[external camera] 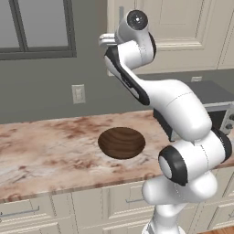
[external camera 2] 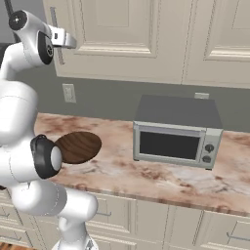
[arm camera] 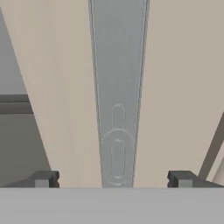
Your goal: Open the cabinet and setup a tea strainer by placing it in the bowl upright.
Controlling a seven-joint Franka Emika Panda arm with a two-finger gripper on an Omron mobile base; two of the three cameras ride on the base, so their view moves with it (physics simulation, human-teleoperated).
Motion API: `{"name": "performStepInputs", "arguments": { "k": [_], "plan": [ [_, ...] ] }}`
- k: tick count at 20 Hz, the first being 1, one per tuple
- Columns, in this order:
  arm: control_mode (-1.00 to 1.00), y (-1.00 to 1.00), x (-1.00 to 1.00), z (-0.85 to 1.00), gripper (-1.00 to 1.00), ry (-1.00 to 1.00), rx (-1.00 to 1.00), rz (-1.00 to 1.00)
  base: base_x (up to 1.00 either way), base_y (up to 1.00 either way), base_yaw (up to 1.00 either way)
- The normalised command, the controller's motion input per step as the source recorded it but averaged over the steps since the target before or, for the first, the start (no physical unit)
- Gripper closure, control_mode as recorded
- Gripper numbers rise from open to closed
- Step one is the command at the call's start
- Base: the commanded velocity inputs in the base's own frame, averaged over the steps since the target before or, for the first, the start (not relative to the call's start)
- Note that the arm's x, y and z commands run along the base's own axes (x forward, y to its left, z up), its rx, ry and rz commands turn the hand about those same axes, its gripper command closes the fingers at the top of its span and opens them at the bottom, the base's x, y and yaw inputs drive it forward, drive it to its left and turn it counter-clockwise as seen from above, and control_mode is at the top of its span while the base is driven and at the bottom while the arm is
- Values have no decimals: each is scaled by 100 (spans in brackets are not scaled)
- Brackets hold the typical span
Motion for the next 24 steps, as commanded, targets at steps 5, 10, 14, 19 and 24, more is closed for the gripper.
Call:
{"name": "performStepInputs", "arguments": {
  "k": [5,10,14,19,24],
  "plan": [
    [-100,0,24,0,100,0,0,2,0,0,0],
    [-100,0,25,0,100,0,0,0,0,0,0],
    [-100,0,34,-12,100,-3,-5,0,0,0,0],
    [-100,0,35,-32,100,-4,-17,0,0,0,0],
    [-100,0,29,-25,100,-2,-10,0,0,0,0]
  ]
}}
